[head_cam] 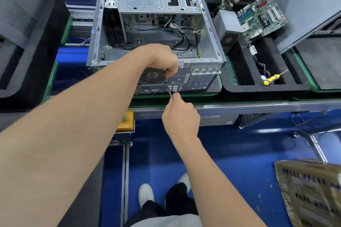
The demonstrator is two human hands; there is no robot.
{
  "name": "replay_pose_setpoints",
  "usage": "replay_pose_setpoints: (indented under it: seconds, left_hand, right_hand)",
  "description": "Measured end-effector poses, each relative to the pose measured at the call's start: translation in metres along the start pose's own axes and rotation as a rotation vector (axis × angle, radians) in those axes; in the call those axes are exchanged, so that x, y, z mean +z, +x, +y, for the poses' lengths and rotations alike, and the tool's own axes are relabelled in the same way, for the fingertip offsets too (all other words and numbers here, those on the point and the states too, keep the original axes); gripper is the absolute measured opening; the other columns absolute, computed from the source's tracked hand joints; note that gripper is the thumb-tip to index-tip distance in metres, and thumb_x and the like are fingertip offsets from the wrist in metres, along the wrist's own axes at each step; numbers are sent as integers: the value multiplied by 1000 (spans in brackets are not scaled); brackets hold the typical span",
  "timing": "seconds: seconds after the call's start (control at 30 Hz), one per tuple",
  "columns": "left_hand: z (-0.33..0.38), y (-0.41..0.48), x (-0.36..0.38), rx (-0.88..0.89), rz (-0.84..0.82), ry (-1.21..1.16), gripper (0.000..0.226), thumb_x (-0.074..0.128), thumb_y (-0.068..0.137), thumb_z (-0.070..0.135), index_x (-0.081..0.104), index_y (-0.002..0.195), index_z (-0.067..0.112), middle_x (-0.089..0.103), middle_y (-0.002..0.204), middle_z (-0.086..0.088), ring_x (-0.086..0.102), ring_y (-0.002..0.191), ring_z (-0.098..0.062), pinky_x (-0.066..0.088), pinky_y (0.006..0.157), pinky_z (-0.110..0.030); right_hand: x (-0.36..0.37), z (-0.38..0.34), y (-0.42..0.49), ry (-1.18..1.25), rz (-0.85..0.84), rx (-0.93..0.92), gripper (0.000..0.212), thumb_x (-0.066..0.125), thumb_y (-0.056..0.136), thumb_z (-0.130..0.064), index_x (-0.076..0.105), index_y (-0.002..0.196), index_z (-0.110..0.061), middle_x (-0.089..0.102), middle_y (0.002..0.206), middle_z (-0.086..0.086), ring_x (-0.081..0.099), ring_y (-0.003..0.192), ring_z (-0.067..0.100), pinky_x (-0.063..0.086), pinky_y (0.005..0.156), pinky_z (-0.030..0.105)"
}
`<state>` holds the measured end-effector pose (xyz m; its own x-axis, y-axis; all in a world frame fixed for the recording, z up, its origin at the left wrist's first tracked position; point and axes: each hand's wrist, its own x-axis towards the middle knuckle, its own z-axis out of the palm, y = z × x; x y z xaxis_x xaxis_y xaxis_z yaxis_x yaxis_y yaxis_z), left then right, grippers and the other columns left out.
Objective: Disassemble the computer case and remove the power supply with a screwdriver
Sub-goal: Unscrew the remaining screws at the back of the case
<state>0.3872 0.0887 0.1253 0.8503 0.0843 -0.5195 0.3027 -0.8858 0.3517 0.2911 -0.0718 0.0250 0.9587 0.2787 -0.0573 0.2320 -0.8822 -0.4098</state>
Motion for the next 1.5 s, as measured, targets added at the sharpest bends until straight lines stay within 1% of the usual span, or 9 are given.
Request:
replay_pose_setpoints:
  seconds: [0.17, 0.33, 0.53, 0.73, 0.9, 1.1, 1.3, 1.4, 1.5]
  left_hand:
    - [-1, 0, 1, 6, 6, -21, 23, 65, 37, 37, 63, 50, 19, 64, 82, -1, 55, 69, -27, 45, 58, -34]
    - [0, -2, 0, 13, 4, -32, 18, 66, 40, 34, 65, 52, 21, 61, 81, -1, 55, 70, -25, 42, 58, -33]
    - [1, -3, -1, 9, 6, -31, 15, 66, 45, 31, 62, 50, 18, 61, 81, -3, 54, 71, -26, 42, 61, -34]
    - [1, -3, -1, 13, 6, 3, 18, 66, 44, 32, 58, 49, 16, 58, 74, -2, 50, 66, -25, 41, 57, -33]
    - [1, -2, 0, 7, 5, 19, 22, 65, 39, 34, 57, 49, 17, 55, 67, 0, 48, 61, -25, 39, 53, -31]
    - [1, -3, -1, 13, 6, 13, 18, 64, 42, 32, 57, 47, 17, 55, 71, 0, 49, 63, -25, 40, 56, -33]
    - [2, -8, -1, 21, 1, -7, 17, 65, 46, 29, 53, 44, 18, 52, 68, 0, 45, 62, -24, 37, 55, -32]
    - [2, -7, -1, 13, 16, -17, 14, 65, 46, 28, 57, 46, 17, 53, 69, 0, 48, 63, -25, 38, 57, -32]
    - [3, -8, 0, 13, 12, -28, 14, 66, 46, 29, 58, 46, 17, 55, 72, -1, 50, 66, -25, 40, 59, -33]
  right_hand:
    - [7, 3, -2, 354, 20, 63, 26, 44, 106, -27, 50, 83, -15, 56, 67, 5, 45, 61, 26, 35, 56, 37]
    - [-5, 16, 13, 989, -337, 462, 38, 43, 94, -20, 75, 81, -3, 56, 61, 5, 42, 47, 20, 38, 46, 30]
    - [-4, 42, 14, 1612, -758, 422, 22, 50, 107, -21, 65, 93, -12, 56, 80, 4, 56, 63, 18, 55, 58, 30]
    - [14, 38, 3, 2249, -1012, 542, 33, 33, 113, -24, 57, 101, -6, 51, 55, 6, 25, 27, 11, 25, 27, 19]
    - [14, 27, 2, 1823, -696, 518, 26, 46, 109, -26, 67, 104, -11, 45, 54, 3, 29, 27, 15, 23, 32, 20]
    - [14, 6, -11, 19, 136, 34, 17, 46, 107, -32, 56, 97, -22, 57, 63, 0, 45, 56, 29, 29, 55, 33]
    - [13, 17, 0, 348, 75, 129, 15, 59, 100, -43, 62, 91, -30, 60, 64, -8, 60, 67, 22, 43, 58, 33]
    - [7, 22, 8, 670, -114, 254, 29, 58, 94, -48, 71, 80, -26, 63, 62, -5, 63, 63, 24, 53, 60, 35]
    - [0, 30, 14, 1091, -405, 434, 45, 48, 102, -34, 79, 82, -8, 56, 59, 4, 44, 43, 19, 39, 46, 30]
